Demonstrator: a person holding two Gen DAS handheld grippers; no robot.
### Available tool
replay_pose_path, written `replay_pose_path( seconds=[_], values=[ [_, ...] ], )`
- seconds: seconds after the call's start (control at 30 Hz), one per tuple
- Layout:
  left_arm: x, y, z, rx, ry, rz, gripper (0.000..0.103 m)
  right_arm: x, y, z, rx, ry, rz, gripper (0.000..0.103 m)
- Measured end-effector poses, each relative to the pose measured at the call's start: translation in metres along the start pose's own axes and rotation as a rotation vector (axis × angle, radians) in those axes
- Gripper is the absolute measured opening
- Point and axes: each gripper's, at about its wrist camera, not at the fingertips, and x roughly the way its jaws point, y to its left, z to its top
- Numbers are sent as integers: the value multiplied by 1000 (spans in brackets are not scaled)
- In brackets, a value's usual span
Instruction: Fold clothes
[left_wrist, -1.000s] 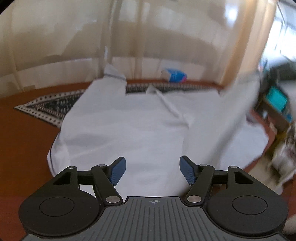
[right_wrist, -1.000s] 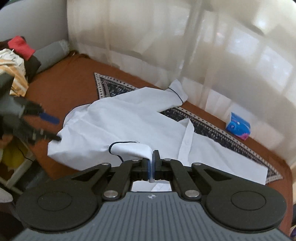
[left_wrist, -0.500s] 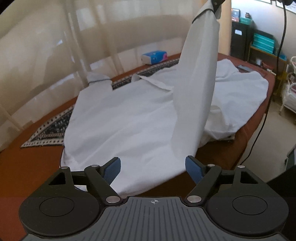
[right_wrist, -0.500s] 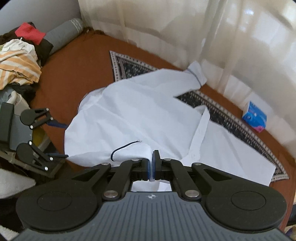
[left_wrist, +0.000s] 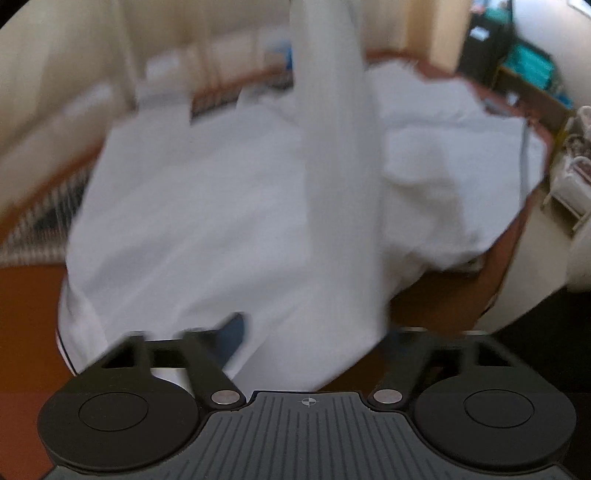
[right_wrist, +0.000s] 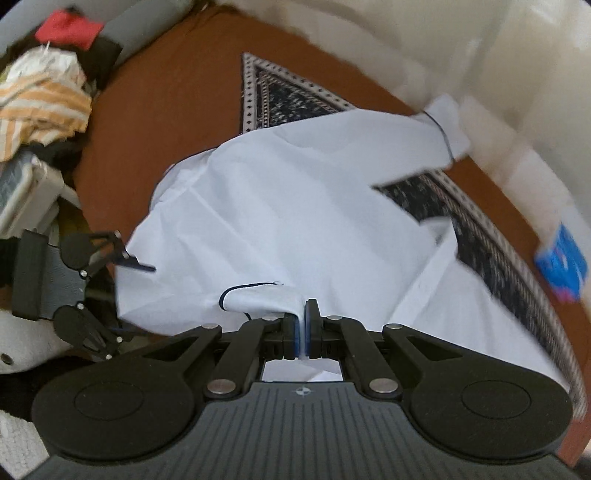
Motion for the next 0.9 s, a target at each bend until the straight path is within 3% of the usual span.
replay_pose_path(
  seconds=[0.03,0.07,0.2,0.3,0.33,0.37,0.43,0.5,0.57,0.63,0.73,0.8,0.9],
  values=[
    [6,15,-5,-70,25,-34,15,13,-4,18,-35,19,-5,3],
    [10,31,-11,-147,47,-71,5,26,-9,35,-67,37,-9,4],
    [16,67,-35,-342,78,-142,4,97,-14,92,-168,80,36,4],
    [29,73,-43,-386,144,-169,4,153,-15,126,-231,118,78,5],
    [32,73,-44,-390,161,-173,5,172,-15,134,-247,135,93,5],
    [34,72,-45,-395,175,-176,14,191,-14,141,-261,151,109,8],
    [36,76,-47,-426,181,-188,16,222,-15,151,-282,164,130,10],
    [37,79,-48,-444,190,-203,18,238,-18,158,-289,147,127,20],
    [36,80,-49,-446,202,-213,28,250,-25,164,-281,125,122,25],
    [33,81,-49,-448,215,-220,35,250,-39,168,-237,90,134,25],
    [15,82,-55,-466,225,-201,60,224,-64,159,-137,-19,165,32],
    [-1,84,-57,-473,219,-182,60,201,-80,145,-60,-91,198,52],
    [-27,90,-47,-486,159,-161,61,180,-101,109,66,-144,278,56]
  ],
)
